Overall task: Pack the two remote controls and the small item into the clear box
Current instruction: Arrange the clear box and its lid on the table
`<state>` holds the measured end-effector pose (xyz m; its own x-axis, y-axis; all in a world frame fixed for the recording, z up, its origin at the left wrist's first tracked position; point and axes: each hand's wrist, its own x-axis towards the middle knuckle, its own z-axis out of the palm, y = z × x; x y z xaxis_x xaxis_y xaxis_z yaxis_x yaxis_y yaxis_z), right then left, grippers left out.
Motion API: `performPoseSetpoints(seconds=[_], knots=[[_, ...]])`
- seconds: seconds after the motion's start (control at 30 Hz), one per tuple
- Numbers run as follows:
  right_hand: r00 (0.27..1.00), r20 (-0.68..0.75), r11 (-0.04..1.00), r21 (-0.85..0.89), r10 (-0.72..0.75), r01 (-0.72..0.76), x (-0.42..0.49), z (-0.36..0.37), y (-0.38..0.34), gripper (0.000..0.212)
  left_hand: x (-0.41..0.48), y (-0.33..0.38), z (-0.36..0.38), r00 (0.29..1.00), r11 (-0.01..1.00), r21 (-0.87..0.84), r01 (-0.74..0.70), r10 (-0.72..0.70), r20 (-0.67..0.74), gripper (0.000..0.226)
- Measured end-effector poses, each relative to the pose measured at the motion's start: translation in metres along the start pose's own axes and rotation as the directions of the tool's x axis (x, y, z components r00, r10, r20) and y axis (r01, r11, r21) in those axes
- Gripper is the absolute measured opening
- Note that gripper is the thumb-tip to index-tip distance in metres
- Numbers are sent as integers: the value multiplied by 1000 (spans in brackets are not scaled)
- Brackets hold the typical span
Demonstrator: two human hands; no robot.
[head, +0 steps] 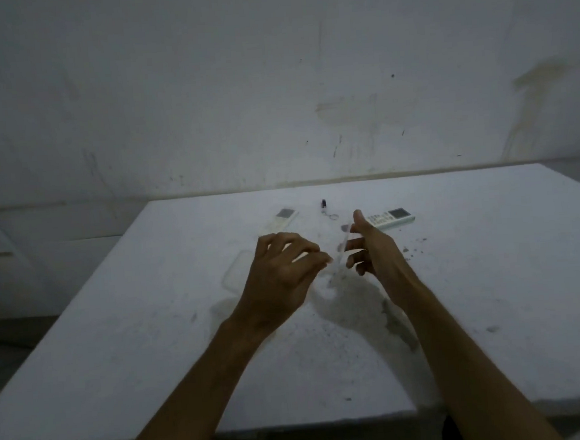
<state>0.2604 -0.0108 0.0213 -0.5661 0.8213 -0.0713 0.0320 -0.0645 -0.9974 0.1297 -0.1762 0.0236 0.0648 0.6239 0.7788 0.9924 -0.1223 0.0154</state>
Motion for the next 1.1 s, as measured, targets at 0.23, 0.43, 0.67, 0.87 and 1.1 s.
performPoseSetpoints(seconds=[0.23,0.43,0.67,0.87,1.1], knots=[[994,66,964,-249,-82,96,-70,-9,18,40,-37,22,-23,1000,991,-130,25,-23,20,45],[997,30,869,-489,-70,76,-96,-20,24,36,-56,-8,-42,859,856,-262,446,-327,394,102],[984,25,594,-794,-174,125,-80,-23,28,44,-63,-24,-16,760,844,-193,501,-322,565,111],[990,91,484,-865,-110,133,-21,-44,16,32,-62,-32,-6,765,853,-198,483,-301,570,105],[979,176,499,-842,-103,204,41,-35,3,30,-43,-44,9,738,833,-170,527,-349,577,105]])
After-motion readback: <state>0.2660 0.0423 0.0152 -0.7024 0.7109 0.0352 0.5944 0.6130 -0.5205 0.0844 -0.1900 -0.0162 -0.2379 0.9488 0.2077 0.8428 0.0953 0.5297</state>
